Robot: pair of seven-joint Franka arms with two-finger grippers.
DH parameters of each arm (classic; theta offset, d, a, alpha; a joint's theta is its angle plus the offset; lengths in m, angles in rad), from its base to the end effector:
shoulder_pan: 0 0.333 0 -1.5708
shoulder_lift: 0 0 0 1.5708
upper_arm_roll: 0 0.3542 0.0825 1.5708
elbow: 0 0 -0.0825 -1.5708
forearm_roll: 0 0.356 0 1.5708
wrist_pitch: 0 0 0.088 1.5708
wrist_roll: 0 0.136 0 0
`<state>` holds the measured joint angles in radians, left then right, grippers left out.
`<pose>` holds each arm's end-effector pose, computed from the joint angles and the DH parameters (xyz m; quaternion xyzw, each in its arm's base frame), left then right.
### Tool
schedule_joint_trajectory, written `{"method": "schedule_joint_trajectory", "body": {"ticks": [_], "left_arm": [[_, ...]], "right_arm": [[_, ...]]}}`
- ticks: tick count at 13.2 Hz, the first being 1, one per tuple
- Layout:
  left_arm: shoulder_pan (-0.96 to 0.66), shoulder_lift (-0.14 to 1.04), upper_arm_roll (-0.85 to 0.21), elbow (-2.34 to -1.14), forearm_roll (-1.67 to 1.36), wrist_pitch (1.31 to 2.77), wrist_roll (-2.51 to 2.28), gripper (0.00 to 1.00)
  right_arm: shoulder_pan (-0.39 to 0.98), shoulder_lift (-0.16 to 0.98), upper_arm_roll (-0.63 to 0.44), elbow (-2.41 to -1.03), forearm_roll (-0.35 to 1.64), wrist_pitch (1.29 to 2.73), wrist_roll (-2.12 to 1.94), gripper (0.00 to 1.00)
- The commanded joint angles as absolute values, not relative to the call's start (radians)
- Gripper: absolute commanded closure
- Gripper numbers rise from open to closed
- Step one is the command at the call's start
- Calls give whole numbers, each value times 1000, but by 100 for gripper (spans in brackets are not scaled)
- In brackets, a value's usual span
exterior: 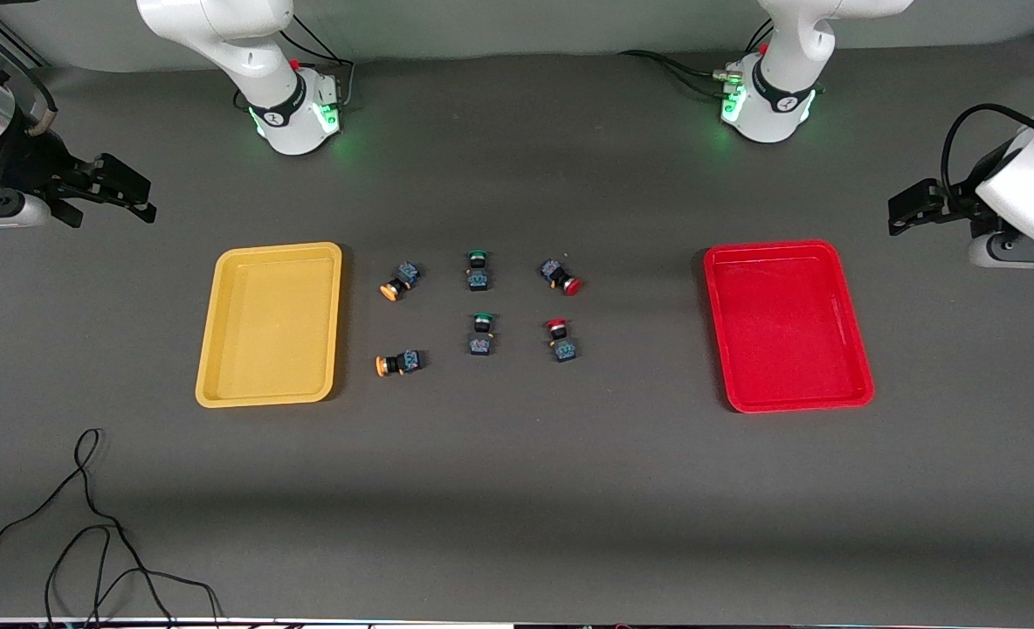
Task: Place red and yellow buttons in trays
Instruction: 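Lower the right gripper onto a yellow-capped button beside the yellow tray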
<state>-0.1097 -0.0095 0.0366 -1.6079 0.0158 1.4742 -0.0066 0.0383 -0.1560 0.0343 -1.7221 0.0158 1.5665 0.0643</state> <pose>0.5066 -0.0347 0.6148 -0.9975 0.0329 0.0617 0.0102 0.4687 0.0377 0.6439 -1.0000 -0.0040 0.0002 0.0052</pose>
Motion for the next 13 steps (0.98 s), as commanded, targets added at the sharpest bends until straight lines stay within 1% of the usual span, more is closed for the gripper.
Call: {"method": "schedule_joint_trajectory", "body": {"ticks": [1, 3, 5, 6, 9, 11, 13], "left_arm": [[-124, -14, 48, -1608, 15, 1471, 6, 0], [-124, -14, 48, -1608, 15, 1474, 6, 0], [-126, -14, 48, -1609, 15, 1471, 5, 0], [-126, -14, 46, -1609, 15, 1471, 5, 0], [-126, -15, 41, -1621, 15, 1471, 5, 0], [-126, -20, 3, -1643, -3, 1477, -20, 0], [-126, -32, -55, -1663, -14, 1479, -104, 0]], "right_arm": [[37, -152, 38, -1701, 2, 1548, 57, 0], [37, -141, 35, -1700, 3, 1548, 57, 0], [47, -115, 41, -1668, 3, 1548, 78, 0], [49, -97, 60, -1657, 5, 1548, 128, 0], [49, -57, 159, -1660, 5, 1562, 349, 0], [60, -17, 207, -1666, 6, 1589, 508, 0], [127, 26, 209, -1677, 18, 1620, 676, 0]]}}
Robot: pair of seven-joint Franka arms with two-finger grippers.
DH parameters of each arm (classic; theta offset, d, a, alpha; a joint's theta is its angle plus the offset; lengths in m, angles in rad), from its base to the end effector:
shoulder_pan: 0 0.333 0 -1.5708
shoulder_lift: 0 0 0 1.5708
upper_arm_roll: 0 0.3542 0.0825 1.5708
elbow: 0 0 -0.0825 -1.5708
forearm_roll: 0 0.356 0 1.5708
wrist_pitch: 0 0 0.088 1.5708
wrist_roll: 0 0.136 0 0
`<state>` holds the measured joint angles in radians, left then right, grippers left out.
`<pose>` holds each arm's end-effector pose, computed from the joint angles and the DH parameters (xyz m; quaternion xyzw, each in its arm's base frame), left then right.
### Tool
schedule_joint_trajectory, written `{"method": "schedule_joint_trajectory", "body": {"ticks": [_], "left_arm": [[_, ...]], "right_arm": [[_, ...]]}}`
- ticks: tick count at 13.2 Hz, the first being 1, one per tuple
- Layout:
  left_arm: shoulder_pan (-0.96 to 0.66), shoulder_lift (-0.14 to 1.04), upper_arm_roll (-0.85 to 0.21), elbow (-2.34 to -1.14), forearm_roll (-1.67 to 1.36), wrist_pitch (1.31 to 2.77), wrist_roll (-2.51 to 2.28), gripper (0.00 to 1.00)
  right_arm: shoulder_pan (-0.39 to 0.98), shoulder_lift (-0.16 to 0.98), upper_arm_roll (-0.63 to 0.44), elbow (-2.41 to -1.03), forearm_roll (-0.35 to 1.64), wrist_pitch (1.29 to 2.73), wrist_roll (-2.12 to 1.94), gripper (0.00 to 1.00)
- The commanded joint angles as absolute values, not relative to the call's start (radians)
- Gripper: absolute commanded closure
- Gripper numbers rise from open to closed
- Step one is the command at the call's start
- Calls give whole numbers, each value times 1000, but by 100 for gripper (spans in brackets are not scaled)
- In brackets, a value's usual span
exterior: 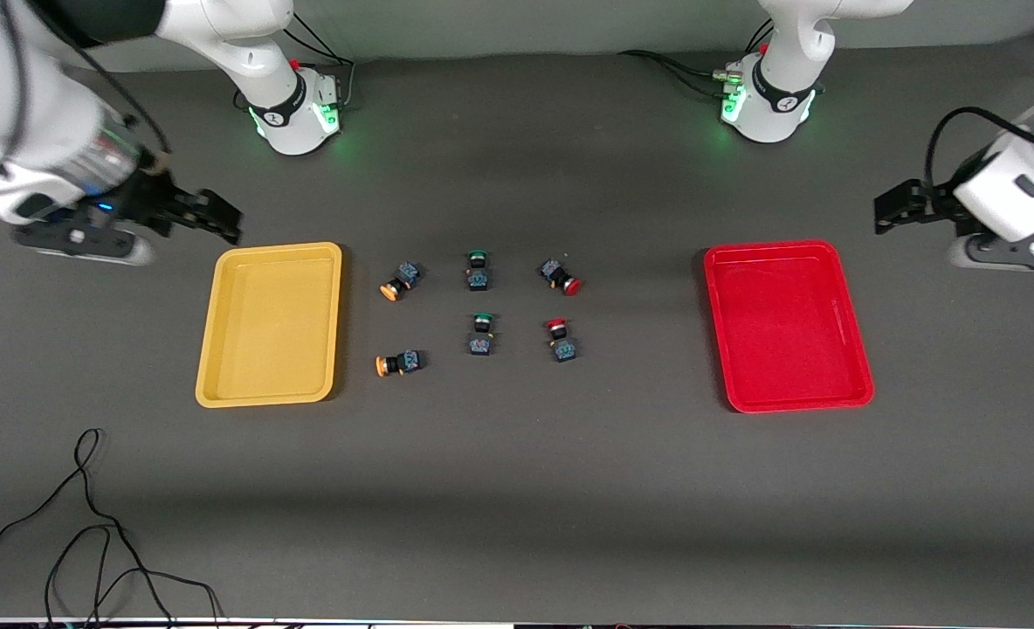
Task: Place red and yellow buttons in trays
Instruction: 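Lower the right gripper onto a yellow-capped button beside the yellow tray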
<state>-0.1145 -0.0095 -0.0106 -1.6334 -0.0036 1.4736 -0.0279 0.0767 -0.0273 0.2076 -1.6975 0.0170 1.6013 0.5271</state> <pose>0.5016 -0.0636 0.6038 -0.9960 0.0485 0.0750 0.0040 0.4922 0.1477 0.5940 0.9919 -0.1217 -0.0342 0.0085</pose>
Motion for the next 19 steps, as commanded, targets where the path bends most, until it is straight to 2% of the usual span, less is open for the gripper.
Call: {"method": "schedule_joint_trajectory", "body": {"ticks": [1, 3, 6, 10, 13, 15, 19], "left_arm": [[-126, -32, -93, -1664, -18, 1477, -156, 0], [-129, -29, -170, -1664, -64, 1479, -274, 0], [-173, 0, -291, -1664, -87, 1482, -550, 0], [-346, 54, -305, -1663, -115, 1593, -936, 0], [-425, 87, -305, -1664, -166, 1670, -1248, 0], [-468, 110, -304, -1664, -167, 1732, -1465, 0], [-538, 176, -304, -1675, -124, 1822, -1652, 0]], "right_arm": [[150, 50, 209, -1683, 35, 1637, 772, 0], [176, 74, 210, -1745, 95, 1710, 926, 0], [227, 71, 210, -1938, 98, 1909, 1030, 0], [281, 87, 210, -2207, 94, 2201, 1055, 0], [299, 155, 210, -2292, 92, 2330, 1057, 0], [310, 219, 212, -2351, 92, 2481, 1058, 0], [330, 343, 212, -2356, 92, 2601, 1084, 0]]}}
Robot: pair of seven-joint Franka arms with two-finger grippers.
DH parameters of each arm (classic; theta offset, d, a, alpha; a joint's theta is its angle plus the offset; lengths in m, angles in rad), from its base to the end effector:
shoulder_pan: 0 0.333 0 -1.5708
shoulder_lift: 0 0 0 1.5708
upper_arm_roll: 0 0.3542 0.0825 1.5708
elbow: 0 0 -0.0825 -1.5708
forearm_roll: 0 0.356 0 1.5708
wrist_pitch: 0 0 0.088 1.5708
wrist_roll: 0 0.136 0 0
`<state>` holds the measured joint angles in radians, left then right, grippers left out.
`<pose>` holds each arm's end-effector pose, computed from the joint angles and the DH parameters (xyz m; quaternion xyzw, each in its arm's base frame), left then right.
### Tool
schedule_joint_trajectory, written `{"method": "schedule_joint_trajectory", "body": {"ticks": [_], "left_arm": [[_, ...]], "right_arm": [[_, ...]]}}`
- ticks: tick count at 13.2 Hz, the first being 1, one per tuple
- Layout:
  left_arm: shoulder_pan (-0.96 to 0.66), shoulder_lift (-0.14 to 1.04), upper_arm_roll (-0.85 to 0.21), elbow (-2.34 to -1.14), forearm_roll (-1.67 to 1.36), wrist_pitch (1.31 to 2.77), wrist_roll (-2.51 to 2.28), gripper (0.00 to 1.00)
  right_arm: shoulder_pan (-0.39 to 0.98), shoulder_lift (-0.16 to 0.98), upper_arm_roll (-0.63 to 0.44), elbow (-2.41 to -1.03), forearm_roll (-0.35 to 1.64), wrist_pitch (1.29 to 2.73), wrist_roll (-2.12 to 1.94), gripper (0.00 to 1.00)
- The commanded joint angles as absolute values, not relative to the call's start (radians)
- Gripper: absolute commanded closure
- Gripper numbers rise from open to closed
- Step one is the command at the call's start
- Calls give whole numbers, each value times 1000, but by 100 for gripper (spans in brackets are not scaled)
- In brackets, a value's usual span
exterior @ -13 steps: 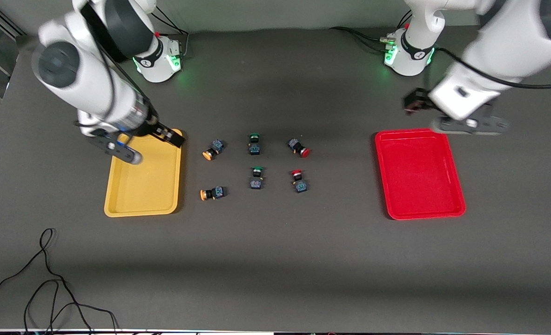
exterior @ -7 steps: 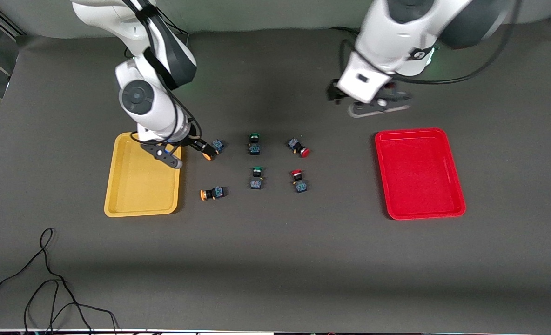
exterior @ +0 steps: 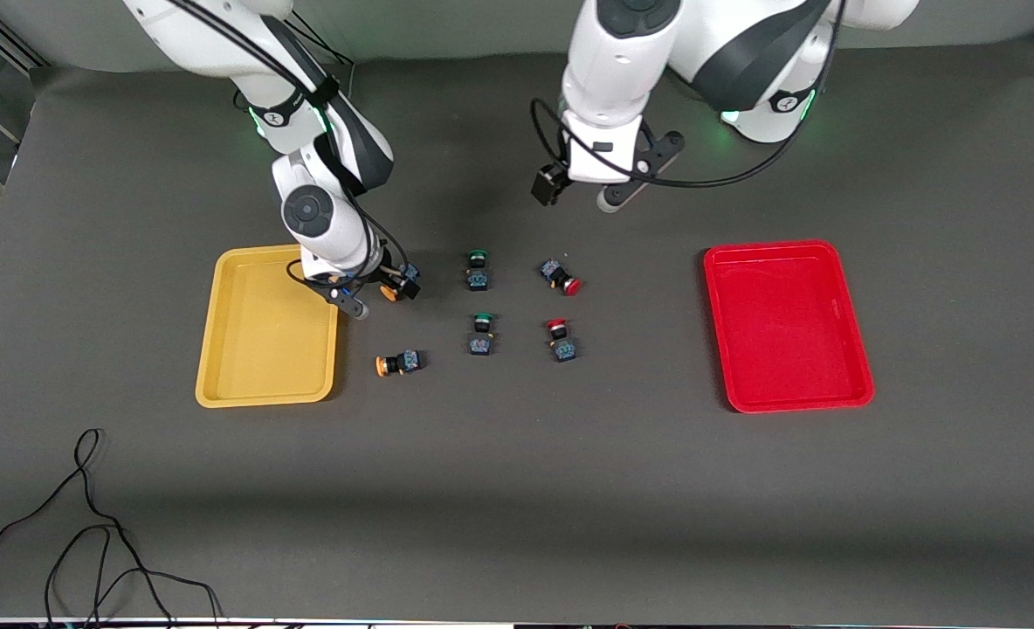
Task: Place red and yellow buttons in trays
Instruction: 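Grasp the yellow button with the right gripper while the left gripper grasps a red button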
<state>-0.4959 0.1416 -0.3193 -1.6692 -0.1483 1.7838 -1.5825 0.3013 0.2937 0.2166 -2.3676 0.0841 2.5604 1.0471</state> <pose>0.3934 -0.4266 0.5351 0.9164 0.3889 -0.0916 0.0248 0.4280 0.2462 0.2298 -0.9518 0.2985 0.0712 0.0035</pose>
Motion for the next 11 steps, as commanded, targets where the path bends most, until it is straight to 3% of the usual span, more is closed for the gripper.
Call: {"method": "schedule_joint_trajectory", "body": {"ticks": [1, 2, 5, 6, 9, 11], "left_arm": [[-552, 205, -304, -1683, -109, 1851, -1652, 0], [-560, 231, -304, -1703, -91, 1886, -1652, 0], [-593, 278, -304, -1834, -23, 2050, -1654, 0], [-600, 282, -304, -1892, -2, 2128, -1669, 0], [-606, 366, -304, -1933, 99, 2230, -1753, 0], [-606, 415, -302, -1937, 138, 2279, -1772, 0]], "right_arm": [[331, 356, 212, -2356, 92, 2611, 1095, 2], [333, 357, 212, -2356, 92, 2608, 1097, 11], [330, 351, 212, -2353, 92, 2580, 1097, 70], [328, 347, 212, -2352, 92, 2576, 1091, 82], [321, 286, 203, -2324, 94, 2486, 1081, 87], [289, 218, 198, -2257, 95, 2320, 1075, 87]]}}
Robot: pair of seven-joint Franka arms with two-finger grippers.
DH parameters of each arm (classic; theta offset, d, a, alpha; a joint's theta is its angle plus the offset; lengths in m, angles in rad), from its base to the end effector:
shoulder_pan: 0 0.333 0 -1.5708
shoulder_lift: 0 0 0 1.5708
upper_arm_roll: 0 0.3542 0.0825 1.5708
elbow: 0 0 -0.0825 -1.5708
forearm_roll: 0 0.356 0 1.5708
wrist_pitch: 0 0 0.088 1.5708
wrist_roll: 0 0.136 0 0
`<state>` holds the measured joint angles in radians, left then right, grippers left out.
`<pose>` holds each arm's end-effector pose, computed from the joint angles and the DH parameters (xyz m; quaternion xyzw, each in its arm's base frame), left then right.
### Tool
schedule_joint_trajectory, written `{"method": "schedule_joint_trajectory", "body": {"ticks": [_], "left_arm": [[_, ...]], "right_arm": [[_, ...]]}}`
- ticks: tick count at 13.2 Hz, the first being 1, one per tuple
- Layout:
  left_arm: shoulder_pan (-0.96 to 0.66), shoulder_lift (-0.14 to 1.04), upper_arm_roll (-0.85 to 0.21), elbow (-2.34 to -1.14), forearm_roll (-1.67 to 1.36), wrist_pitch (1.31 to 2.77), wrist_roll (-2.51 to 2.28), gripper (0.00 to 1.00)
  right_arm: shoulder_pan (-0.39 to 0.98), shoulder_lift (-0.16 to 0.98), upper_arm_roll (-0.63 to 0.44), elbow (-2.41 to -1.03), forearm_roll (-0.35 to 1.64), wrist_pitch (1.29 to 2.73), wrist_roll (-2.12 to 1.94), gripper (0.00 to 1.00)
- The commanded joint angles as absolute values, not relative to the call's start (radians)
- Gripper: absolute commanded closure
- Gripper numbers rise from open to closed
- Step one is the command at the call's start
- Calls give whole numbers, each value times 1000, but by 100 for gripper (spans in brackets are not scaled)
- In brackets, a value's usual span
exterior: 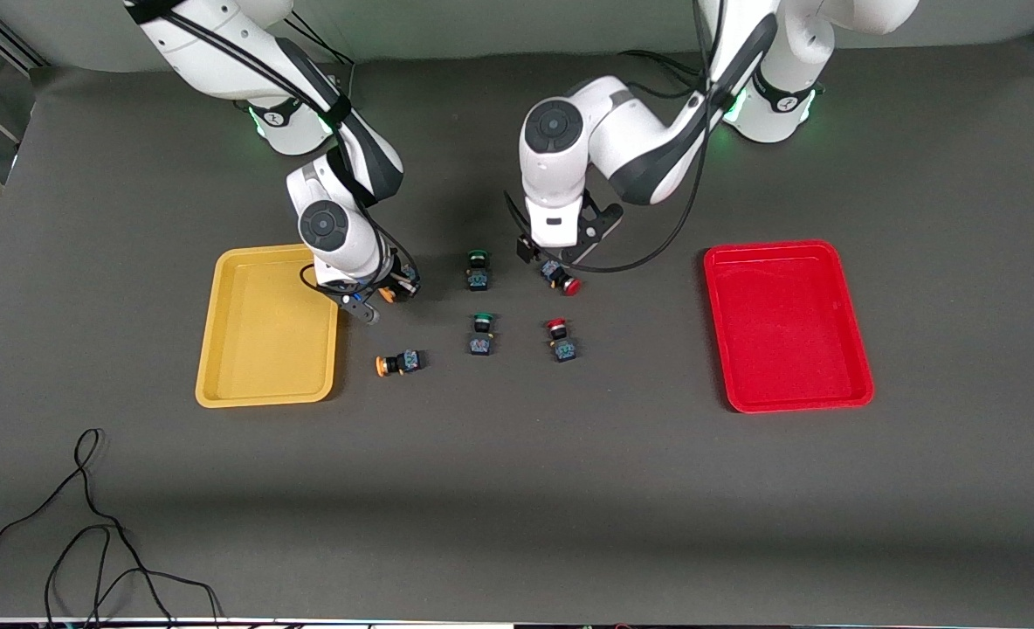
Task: Place red and yellow buttons in trays
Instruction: 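Grasp the yellow button with the right gripper while the left gripper grasps a red button, then carry the yellow button into the yellow tray with the right gripper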
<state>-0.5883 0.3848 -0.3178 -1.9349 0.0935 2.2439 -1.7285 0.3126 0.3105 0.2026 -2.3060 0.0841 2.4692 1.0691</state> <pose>0.3853 -0.4656 0.3164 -0.9242 -0.3802 0.0294 0.0203 0.4376 0.2508 0.2342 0.9472 -0.3079 -0.0891 0.0123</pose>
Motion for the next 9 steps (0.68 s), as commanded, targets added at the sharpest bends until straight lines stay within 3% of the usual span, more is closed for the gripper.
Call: {"method": "schedule_joint_trajectory", "body": {"ticks": [1, 5, 9], "left_arm": [[-606, 442, -299, -1936, 158, 2299, -1773, 0], [-606, 526, -291, -1933, 228, 2382, -1808, 0], [-603, 568, -269, -1930, 261, 2431, -1809, 0]], "right_arm": [[267, 186, 196, -2219, 95, 2224, 1053, 87], [232, 60, 16, -2192, 100, 2051, 798, 87], [230, 72, -118, -2244, 100, 2092, 646, 87]]}}
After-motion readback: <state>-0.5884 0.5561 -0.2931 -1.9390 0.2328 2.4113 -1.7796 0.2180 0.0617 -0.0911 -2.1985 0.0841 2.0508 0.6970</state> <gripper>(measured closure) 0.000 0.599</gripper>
